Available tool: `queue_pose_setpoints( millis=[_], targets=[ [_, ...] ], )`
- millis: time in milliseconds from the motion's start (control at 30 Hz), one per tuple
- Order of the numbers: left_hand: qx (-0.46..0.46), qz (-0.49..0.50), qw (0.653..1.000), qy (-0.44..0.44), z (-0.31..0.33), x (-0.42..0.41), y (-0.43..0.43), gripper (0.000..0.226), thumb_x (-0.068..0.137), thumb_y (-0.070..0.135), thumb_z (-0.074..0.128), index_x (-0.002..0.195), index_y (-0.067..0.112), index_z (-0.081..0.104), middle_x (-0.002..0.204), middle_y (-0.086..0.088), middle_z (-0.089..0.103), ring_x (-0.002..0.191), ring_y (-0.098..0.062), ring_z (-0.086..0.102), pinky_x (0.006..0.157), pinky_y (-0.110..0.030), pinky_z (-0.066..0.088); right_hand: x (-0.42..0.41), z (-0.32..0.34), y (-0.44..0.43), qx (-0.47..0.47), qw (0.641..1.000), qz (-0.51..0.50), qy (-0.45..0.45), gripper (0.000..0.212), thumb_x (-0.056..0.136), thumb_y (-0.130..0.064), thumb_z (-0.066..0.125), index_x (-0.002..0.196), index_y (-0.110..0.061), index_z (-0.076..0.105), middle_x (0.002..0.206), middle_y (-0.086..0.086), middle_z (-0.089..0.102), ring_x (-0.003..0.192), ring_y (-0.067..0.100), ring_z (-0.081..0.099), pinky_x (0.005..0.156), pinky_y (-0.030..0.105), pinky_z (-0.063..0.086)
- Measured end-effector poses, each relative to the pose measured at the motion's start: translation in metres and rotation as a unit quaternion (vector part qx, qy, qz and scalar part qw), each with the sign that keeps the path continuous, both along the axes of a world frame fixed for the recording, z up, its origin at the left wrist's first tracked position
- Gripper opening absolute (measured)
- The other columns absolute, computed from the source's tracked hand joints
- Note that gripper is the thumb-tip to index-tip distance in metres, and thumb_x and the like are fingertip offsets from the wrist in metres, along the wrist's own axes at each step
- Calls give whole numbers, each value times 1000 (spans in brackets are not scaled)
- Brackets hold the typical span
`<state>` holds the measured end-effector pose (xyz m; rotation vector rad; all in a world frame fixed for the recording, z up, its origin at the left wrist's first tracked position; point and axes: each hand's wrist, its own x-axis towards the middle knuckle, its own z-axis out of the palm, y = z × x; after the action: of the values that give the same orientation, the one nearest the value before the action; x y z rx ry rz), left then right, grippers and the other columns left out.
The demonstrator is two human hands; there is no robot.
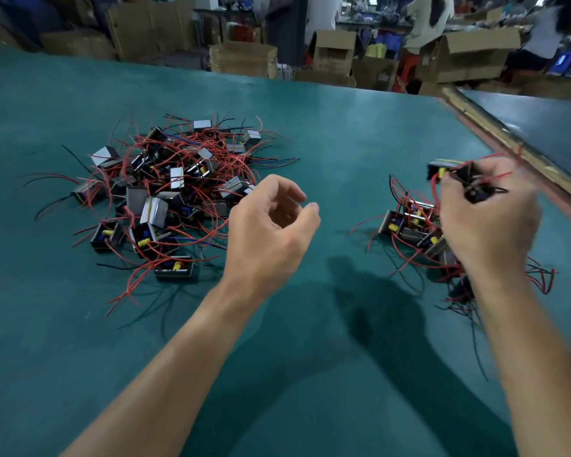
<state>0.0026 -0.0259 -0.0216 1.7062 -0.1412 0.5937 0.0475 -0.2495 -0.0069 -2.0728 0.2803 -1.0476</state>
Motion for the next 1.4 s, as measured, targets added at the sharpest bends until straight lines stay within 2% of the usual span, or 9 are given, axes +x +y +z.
queue_pose_setpoints(
  millis=[200,367,533,633,733,867,1067,1200,1400],
  targets=[
    [52,39,997,-32,-2,1,3,16,72,5,65,81,17,58,65,9,58,51,-15,48,50,-23,42,16,-6,-32,-37,974,-23,224,73,83,-32,71,142,-8,36,138,21,47,129,39,44,106,45,36],
    [55,106,991,-65,1,4,12,18,73,2,64,76,17,54,64,11,56,50,-11,44,50,-23,38,5,-3,-10,-86,983,6,159,81,81,-24,67,149,-4,27,151,20,31,141,37,25,119,47,22],
    [56,202,975,-76,9,4,23,12,74,9,62,77,16,52,60,7,52,52,-9,44,53,-30,42,-7,-9,16,-117,987,107,11,52,80,-13,60,129,0,52,131,18,53,127,32,44,109,35,33],
    [162,301,938,-51,9,5,26,22,74,22,64,92,17,51,81,6,57,81,-17,48,77,-33,42,-11,-15,29,-135,976,172,-3,36,79,-10,60,114,-3,63,113,12,63,108,27,56,96,22,36],
    [340,258,892,148,1,10,34,54,76,38,68,116,13,43,120,-6,49,114,-29,43,93,-41,36,-15,-23,43,-139,962,234,15,24,79,-10,61,101,-7,69,97,0,65,90,16,58,88,20,40],
    [446,137,840,277,-15,13,31,28,93,37,52,101,12,45,102,-12,63,98,-37,59,73,-37,39,-17,-31,50,-124,943,297,89,14,83,-4,68,88,-17,70,82,-10,69,74,1,59,77,14,45],
    [362,53,896,252,-19,18,24,7,92,21,53,92,17,59,87,-1,63,87,-27,60,74,-34,46,-20,-36,57,-134,901,363,194,14,83,-13,67,79,-26,68,72,-10,70,72,10,66,78,35,55],
    [156,-84,961,211,-13,10,4,17,96,7,50,85,17,58,41,10,48,35,-3,35,41,-20,28,-24,-38,59,-159,855,425,250,27,78,-28,70,105,-30,65,80,-14,69,77,4,65,81,32,54],
    [-113,-175,959,194,2,2,-4,14,97,-3,42,99,9,49,42,4,40,32,-5,25,35,-13,24,-31,-32,63,-113,788,527,297,32,69,-39,77,100,-39,66,88,-10,70,82,10,65,85,33,53]
  ],
)
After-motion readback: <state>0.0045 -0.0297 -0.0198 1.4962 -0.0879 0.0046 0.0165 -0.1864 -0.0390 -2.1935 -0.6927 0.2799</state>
